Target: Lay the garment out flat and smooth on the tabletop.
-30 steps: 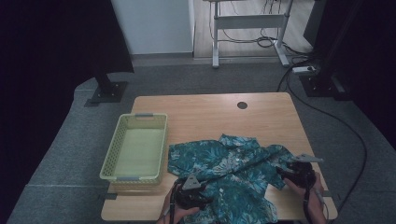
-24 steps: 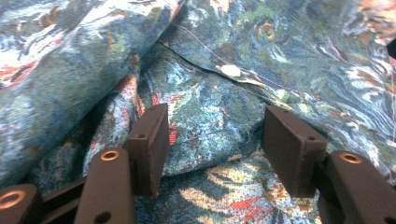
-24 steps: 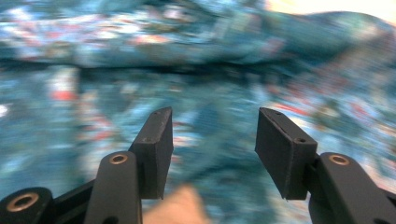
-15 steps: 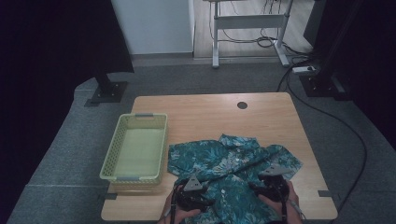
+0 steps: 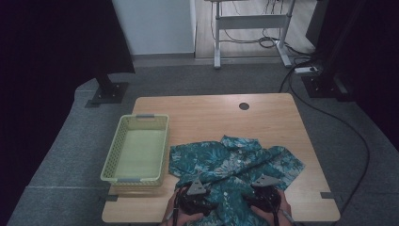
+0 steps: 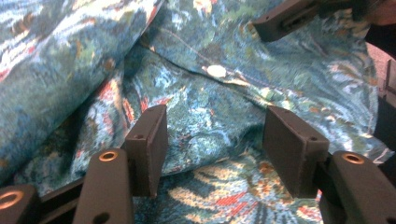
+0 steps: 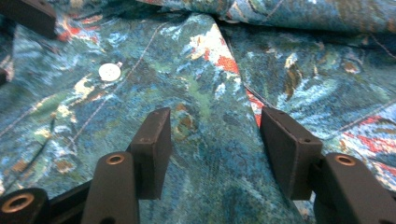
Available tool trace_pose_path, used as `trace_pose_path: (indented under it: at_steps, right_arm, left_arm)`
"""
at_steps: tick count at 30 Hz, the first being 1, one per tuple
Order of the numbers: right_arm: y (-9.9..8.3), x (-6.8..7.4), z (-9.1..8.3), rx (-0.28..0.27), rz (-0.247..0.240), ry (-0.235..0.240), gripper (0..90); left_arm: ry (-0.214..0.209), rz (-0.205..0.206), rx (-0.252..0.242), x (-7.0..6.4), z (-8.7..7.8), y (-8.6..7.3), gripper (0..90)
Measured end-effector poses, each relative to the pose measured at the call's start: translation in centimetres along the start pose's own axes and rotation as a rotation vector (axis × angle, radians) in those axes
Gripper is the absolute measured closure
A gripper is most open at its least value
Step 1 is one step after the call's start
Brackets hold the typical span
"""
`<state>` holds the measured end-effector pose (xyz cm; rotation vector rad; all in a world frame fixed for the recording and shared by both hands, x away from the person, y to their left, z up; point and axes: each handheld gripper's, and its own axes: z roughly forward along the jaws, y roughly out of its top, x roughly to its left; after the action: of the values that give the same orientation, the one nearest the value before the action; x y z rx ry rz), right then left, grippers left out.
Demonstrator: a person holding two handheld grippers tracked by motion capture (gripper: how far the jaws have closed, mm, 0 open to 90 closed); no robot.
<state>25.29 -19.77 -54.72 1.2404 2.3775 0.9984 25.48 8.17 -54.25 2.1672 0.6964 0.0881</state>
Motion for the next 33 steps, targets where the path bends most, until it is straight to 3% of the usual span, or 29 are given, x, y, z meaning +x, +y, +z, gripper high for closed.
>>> trace_pose_path:
  at_steps: [7,13,20,24,29,33]
  right_arm:
    - [-1.4,-0.4,-1.0,-0.021,-0.036,-0.037,44.2]
    - [-2.6,-1.4,-2.0,-0.036,-0.034,-0.039,44.2]
    - [-3.5,-1.8,-2.7,-0.053,-0.015,-0.051,44.3]
    - [-3.5,-1.8,-2.7,-0.050,-0.016,-0.051,44.2]
    - [-3.3,-1.8,-2.6,-0.049,-0.017,-0.057,44.2]
    - [-3.3,-2.0,-2.5,-0.049,-0.017,-0.060,44.2]
  left_arm:
    - [0.022,0.006,-0.086,-0.3,-1.3,1.2,40.8]
    - [0.083,-0.011,-0.159,1.1,-1.1,3.3,40.7]
    - [0.094,-0.049,-0.087,4.8,2.3,5.0,40.7]
    - [0.093,-0.070,-0.058,6.3,3.6,5.4,40.4]
    - [0.094,-0.131,-0.020,8.0,5.2,5.6,40.0]
    - [0.113,-0.146,-0.023,8.9,5.9,6.2,39.9]
